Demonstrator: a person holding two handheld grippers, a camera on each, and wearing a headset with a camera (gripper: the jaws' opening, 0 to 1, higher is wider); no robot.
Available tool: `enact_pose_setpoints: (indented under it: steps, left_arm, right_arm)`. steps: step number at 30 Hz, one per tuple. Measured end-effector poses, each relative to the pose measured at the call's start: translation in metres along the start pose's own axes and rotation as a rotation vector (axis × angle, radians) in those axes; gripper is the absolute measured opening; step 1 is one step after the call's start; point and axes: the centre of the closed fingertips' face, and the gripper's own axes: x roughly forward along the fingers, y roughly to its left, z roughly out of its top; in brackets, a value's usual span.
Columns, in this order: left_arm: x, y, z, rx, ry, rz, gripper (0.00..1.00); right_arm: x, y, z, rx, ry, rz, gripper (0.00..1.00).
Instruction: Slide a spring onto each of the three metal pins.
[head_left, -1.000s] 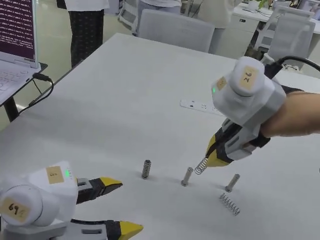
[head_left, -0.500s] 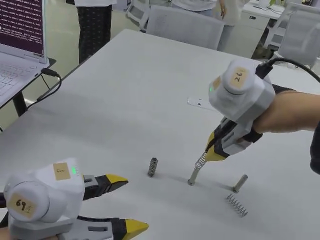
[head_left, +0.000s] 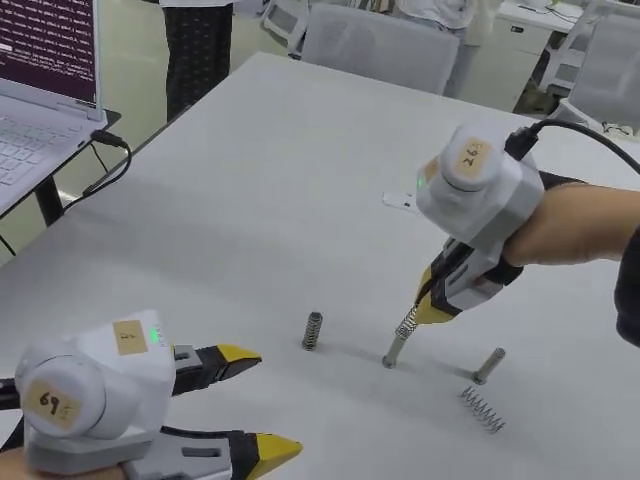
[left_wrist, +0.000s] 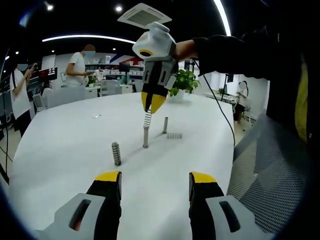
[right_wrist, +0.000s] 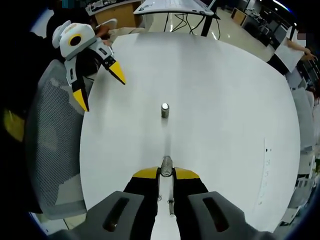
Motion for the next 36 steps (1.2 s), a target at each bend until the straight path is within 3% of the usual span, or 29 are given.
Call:
enact_pose_setpoints:
  steps: [14, 36]
  left_arm:
    - [-0.002, 0.003, -0.002, -0.004, -0.001, 0.001, 0.49]
    - [-0.003, 0.004, -0.004, -0.004, 0.003, 0.004, 0.49]
  right_arm:
    - [0.009, -0.001, 0.001, 0.004, 0.016, 0.012, 0.07]
    - [0.045, -0.001, -0.005, 0.009, 0.035, 0.001, 0.08]
